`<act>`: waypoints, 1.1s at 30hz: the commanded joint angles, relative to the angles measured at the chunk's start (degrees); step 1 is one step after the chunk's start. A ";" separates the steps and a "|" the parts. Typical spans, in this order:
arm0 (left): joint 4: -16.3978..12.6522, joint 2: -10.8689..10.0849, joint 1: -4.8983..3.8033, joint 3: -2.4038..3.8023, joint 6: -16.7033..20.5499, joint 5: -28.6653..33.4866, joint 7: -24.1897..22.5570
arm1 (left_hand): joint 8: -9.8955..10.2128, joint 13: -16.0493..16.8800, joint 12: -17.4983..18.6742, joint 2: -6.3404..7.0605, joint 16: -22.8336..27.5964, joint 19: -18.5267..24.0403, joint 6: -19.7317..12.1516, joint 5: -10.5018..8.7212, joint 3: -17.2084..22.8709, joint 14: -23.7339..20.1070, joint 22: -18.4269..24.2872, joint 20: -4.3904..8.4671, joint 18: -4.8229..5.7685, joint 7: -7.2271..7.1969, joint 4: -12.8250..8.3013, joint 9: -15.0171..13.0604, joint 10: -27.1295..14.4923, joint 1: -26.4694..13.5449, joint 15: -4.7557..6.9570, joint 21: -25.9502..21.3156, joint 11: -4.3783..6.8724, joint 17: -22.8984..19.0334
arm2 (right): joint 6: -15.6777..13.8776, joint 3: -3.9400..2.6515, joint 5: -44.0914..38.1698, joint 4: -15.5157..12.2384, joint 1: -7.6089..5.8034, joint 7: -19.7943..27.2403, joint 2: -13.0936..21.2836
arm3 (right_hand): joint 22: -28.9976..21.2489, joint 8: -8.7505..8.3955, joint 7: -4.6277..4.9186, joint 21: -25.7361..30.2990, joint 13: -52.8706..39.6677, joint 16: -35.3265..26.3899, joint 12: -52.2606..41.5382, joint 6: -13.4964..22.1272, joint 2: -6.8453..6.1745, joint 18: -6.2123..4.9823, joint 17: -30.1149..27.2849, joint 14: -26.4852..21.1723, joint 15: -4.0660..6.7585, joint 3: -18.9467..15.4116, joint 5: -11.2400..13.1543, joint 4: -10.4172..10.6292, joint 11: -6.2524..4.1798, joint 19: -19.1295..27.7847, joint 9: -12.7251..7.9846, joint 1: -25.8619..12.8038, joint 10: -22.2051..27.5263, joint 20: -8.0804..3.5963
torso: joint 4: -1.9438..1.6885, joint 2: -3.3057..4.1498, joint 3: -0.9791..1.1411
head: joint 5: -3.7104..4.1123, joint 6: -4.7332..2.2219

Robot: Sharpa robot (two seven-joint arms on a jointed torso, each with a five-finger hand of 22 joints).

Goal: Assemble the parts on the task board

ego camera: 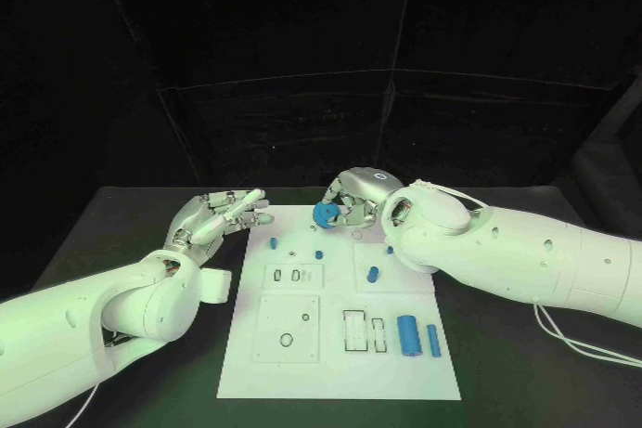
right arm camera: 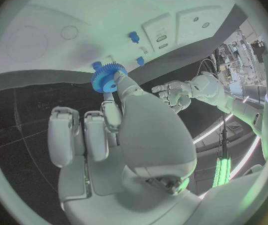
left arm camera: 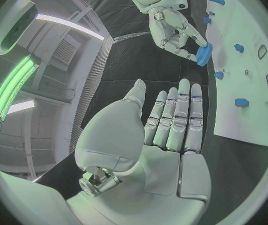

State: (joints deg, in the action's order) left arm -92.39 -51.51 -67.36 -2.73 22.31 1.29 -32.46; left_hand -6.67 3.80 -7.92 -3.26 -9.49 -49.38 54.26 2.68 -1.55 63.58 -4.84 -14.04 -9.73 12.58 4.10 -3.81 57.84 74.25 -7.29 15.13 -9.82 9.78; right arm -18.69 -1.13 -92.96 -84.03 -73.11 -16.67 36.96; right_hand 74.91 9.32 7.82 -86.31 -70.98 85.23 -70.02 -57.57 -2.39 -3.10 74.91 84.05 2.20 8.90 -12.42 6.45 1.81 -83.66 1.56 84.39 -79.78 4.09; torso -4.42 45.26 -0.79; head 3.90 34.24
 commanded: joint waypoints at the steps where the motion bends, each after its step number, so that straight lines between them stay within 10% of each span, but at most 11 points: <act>1: -0.20 0.05 -0.09 0.06 -0.55 -0.30 -0.40 | 0.35 -0.02 0.40 -0.50 0.20 -0.23 0.38 0.28 -0.07 0.30 0.06 0.02 -0.91 0.00 -0.33 -0.02 0.37 0.16 0.05 -0.12 0.06 0.05 | -0.04 0.08 -1.13 1.21 -0.12 -1.82 -1.65 | 6.78 -0.46 -1.43 -0.35 0.24 0.01 0.52 -4.11 -0.01 1.18 3.51 3.70 0.18 3.02 -0.28 2.44 -0.36 -0.18 3.06 -0.92 -0.70 0.05 | -0.05 0.06 -0.01 | 0.06 0.13; 13: -0.17 0.19 -0.10 0.06 -0.32 -0.30 -0.57 | 0.40 -0.04 0.48 -0.52 0.28 -0.25 0.38 0.28 -0.06 0.30 0.10 0.02 -0.90 0.04 -0.42 -0.01 0.35 0.21 0.03 -0.16 0.04 0.06 | 3.68 1.19 -1.28 6.73 0.24 -2.48 -7.53 | 6.71 -1.03 -1.24 -0.31 0.30 -0.07 0.82 -3.77 -0.50 1.16 3.38 3.68 0.08 3.90 0.14 2.16 -0.22 -0.12 2.91 -1.39 -0.53 0.12 | 0.09 0.05 0.11 | -0.37 0.67; 33: -0.04 0.17 -0.10 0.06 -0.28 -0.30 -0.47 | 0.44 -0.05 0.53 -0.53 0.33 -0.26 0.37 0.28 -0.07 0.29 0.13 0.02 -0.89 0.06 -0.48 0.00 0.34 0.23 0.02 -0.19 0.02 0.07 | 7.51 1.33 -1.75 7.83 0.41 -3.65 -8.50 | 6.14 -2.71 -0.45 -0.01 1.39 -0.31 2.55 -2.33 -2.16 1.03 2.98 3.60 -0.46 4.64 1.09 2.36 0.45 0.36 2.51 -3.88 0.46 0.57 | 0.17 0.04 0.14 | -0.52 0.88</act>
State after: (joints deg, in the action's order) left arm -92.36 -51.37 -67.37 -2.73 22.34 1.28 -32.49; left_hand -6.46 3.79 -7.63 -3.26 -9.49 -49.37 54.26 2.68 -1.72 63.58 -4.80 -14.04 -9.72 12.58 3.94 -3.81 57.84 74.25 -7.29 15.13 -9.82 9.76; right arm -12.96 0.14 -94.12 -76.25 -72.68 -19.45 28.53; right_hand 74.91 6.94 7.85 -86.30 -69.72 85.22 -67.75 -57.84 -4.53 -3.10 74.94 84.04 2.17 13.25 -11.65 8.70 2.05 -83.44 1.58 80.98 -79.53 4.31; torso -4.21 45.30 -0.66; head 3.35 35.14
